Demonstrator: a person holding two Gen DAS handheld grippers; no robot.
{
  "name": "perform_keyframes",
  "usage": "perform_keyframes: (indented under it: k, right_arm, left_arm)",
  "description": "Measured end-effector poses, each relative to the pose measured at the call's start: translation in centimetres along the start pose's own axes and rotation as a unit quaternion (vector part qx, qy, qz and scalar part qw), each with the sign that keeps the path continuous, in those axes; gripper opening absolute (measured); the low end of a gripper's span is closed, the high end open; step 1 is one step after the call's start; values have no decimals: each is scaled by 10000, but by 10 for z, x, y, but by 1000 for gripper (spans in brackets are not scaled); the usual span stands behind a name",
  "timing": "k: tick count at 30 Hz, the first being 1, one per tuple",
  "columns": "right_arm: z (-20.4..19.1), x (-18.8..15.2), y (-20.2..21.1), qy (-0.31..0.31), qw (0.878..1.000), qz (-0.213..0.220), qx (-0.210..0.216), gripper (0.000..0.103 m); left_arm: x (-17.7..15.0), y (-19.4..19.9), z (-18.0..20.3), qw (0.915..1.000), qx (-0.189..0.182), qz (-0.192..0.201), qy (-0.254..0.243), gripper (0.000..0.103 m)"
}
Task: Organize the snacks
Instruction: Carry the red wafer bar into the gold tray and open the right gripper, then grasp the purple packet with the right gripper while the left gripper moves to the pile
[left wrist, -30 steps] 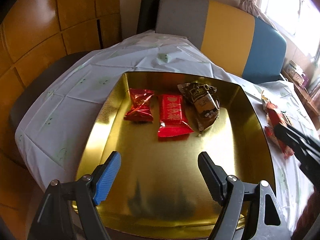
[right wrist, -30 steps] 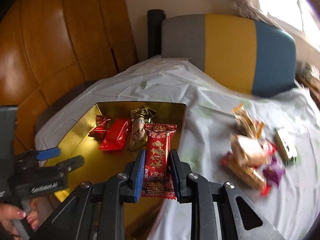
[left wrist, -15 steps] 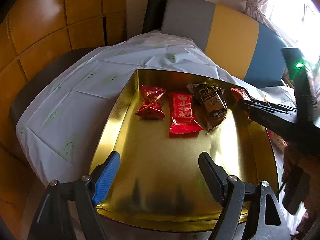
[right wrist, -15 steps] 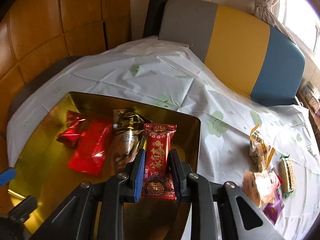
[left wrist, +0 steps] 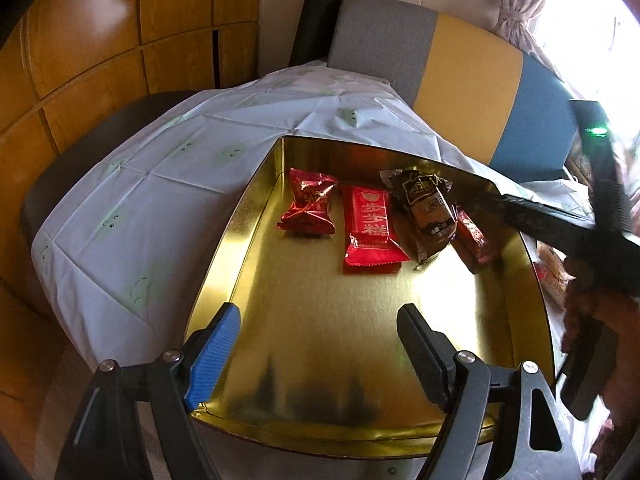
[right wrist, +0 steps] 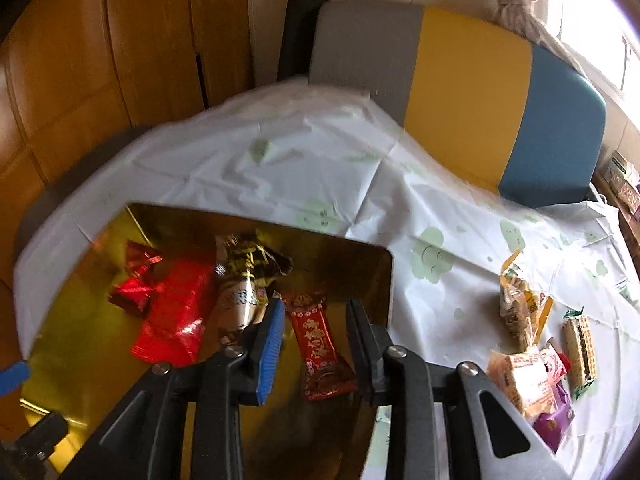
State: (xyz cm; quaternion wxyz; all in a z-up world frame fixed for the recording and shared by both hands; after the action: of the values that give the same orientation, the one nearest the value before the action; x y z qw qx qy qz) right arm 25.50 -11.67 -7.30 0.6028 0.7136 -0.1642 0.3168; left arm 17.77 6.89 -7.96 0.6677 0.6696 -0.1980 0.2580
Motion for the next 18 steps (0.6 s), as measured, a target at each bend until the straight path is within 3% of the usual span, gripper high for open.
perform_keyframes:
  k: [6, 11, 18]
  right_arm:
    - [7, -10, 29, -121, 9996, 261, 42, 32]
    - [25, -33, 47, -458, 9985, 283, 100, 32]
    - [60, -76, 71, -655, 9974, 260, -164, 32]
  left_arm:
    - [-4, 2, 9, 10000, -87, -25, -31, 81]
    - [-8, 5, 16, 9999, -110, -43, -48, 90]
    - [-15, 7, 30, 9996, -117, -69, -267, 90]
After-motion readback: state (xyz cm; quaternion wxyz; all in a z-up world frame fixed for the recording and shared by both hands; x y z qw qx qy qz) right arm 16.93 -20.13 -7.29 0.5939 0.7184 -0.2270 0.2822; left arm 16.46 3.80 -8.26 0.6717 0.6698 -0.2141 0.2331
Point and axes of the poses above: each gripper's, at about its wrist camera, not at the fingertips, and y roughly against the way its jaws point, z to its right, x to its top, the point moved 10 cm from there along -y, roughly the way its jaws point, and after that the axes turned 6 degrees about x, right-handed, at the moved point
